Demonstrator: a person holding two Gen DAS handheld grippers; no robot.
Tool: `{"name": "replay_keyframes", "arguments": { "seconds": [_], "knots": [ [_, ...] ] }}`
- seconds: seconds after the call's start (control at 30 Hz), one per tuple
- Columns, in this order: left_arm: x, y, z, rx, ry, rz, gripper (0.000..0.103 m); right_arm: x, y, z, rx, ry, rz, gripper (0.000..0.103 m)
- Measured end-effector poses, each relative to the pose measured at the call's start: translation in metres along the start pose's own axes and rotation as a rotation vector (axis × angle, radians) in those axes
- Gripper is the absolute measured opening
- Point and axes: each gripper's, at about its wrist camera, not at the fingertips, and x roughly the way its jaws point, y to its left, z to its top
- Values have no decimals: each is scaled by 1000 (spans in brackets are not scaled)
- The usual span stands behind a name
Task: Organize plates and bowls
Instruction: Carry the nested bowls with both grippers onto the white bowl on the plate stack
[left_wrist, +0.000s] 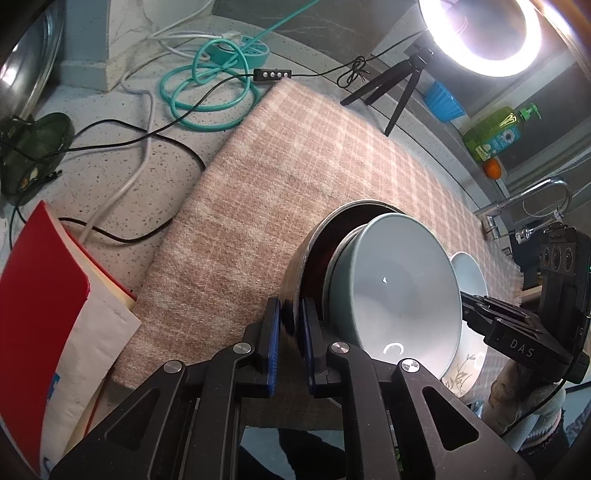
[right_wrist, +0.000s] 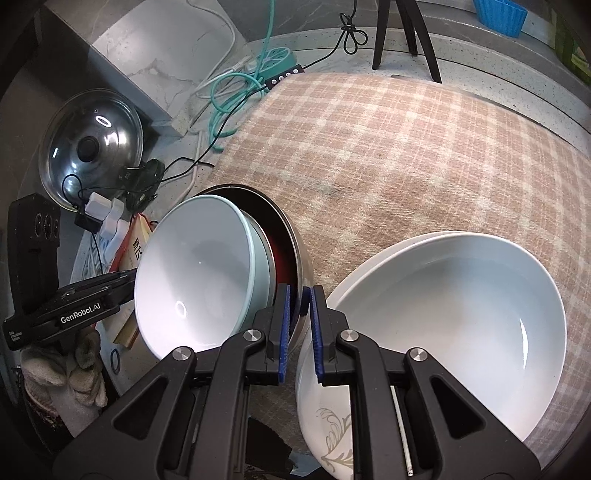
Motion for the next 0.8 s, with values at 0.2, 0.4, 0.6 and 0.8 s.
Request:
{"name": "replay_keyframes", "arguments": {
  "seconds": [0.2,0.4,0.6,0.8],
  "knots": [
    [-4,-4,1,14,-12,18,9,-3,0,-1,19,-7,8,11],
    [-9,-11,6,31,-29,26,9,-9,-3,1,32,-23,6,11],
    [-7,-17,9,40,-27,35,9,-8,-9,2,62,-20,6,11],
    [-16,-23,15,54,-45,35,9,-18,-8,3,75,-37,24,11]
  ]
}}
